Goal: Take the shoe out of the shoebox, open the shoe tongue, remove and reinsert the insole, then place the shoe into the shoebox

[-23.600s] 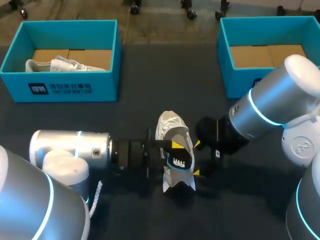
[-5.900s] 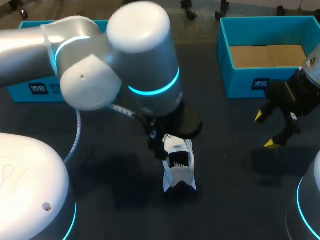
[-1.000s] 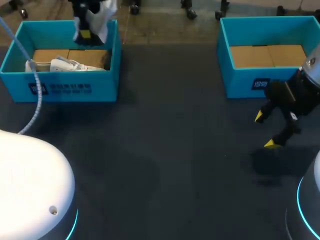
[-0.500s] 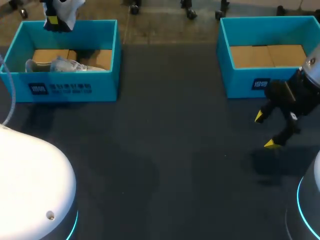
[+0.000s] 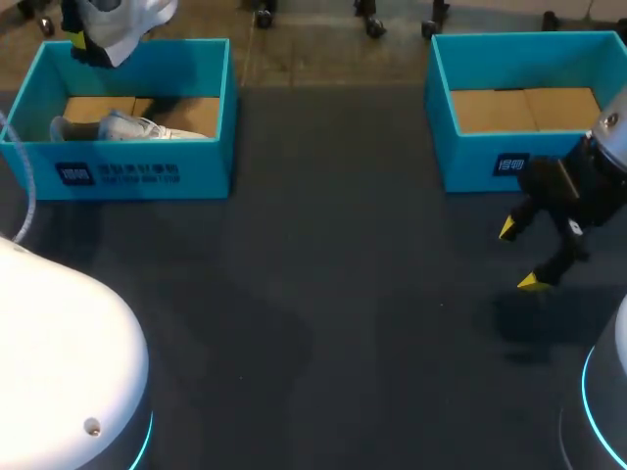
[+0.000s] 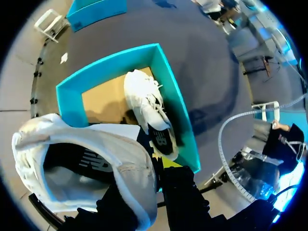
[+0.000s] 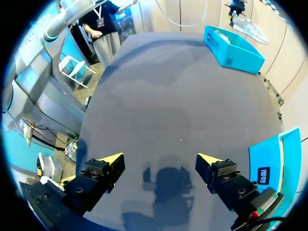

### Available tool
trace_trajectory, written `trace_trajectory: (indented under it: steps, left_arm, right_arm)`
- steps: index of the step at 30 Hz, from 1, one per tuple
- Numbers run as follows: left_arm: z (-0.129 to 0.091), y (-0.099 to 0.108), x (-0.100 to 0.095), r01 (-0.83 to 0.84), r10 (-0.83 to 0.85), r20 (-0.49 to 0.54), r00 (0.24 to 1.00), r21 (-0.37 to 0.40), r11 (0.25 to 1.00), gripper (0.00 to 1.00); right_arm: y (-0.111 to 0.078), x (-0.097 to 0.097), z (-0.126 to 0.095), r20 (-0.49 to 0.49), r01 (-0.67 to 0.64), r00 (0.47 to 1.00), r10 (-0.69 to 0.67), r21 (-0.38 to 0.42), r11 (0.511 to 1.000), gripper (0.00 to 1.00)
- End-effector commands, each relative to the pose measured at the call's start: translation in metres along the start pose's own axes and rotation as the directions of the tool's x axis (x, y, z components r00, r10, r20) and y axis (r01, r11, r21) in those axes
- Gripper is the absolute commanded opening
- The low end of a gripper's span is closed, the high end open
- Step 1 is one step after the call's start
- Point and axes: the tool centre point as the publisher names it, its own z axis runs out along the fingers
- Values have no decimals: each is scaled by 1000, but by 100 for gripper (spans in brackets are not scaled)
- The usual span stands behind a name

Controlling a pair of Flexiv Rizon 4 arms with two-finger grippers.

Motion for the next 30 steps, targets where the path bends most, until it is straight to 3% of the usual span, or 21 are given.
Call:
trace_trajectory:
  steps: [1,7,10,12,14,15,26,27,29,30]
  left_arm:
    - [-4,0,-4,2,-2,-9,1000,-2,1000,0]
    - [-4,0,-4,2,-2,-9,1000,-2,1000,0]
    - [-5,20,-11,-160,160,-5,987,-53,986,0]
    - [-7,30,-9,-346,345,-13,938,-70,936,0]
    - [-4,40,-12,-552,553,-25,833,-88,829,0]
    - [-2,50,-7,-704,710,21,704,-106,702,0]
    - [-2,50,-7,-708,713,22,700,-107,698,0]
    - [3,57,-16,-729,733,30,680,-79,680,0]
    - [3,67,-27,-768,775,21,632,-121,629,0]
    - [3,74,-33,-780,786,17,618,-107,616,0]
  right_arm:
    - [0,0,1,0,-1,1000,1,3,1000,100]
    - [0,0,1,0,-1,1000,1,3,1000,100]
    - [0,0,1,0,-1,1000,1,3,1000,100]
    - [0,0,1,0,-1,1000,1,3,1000,100]
    - [0,0,1,0,-1,1000,1,3,1000,100]
    - [0,0,1,0,-1,1000,1,3,1000,100]
    - [0,0,1,0,-1,1000,1,3,1000,100]
    - [0,0,1,0,-1,1000,1,3,1000,100]
    - [0,0,1,0,-1,1000,1,3,1000,100]
    - [0,0,1,0,-1,1000,1,3,1000,100]
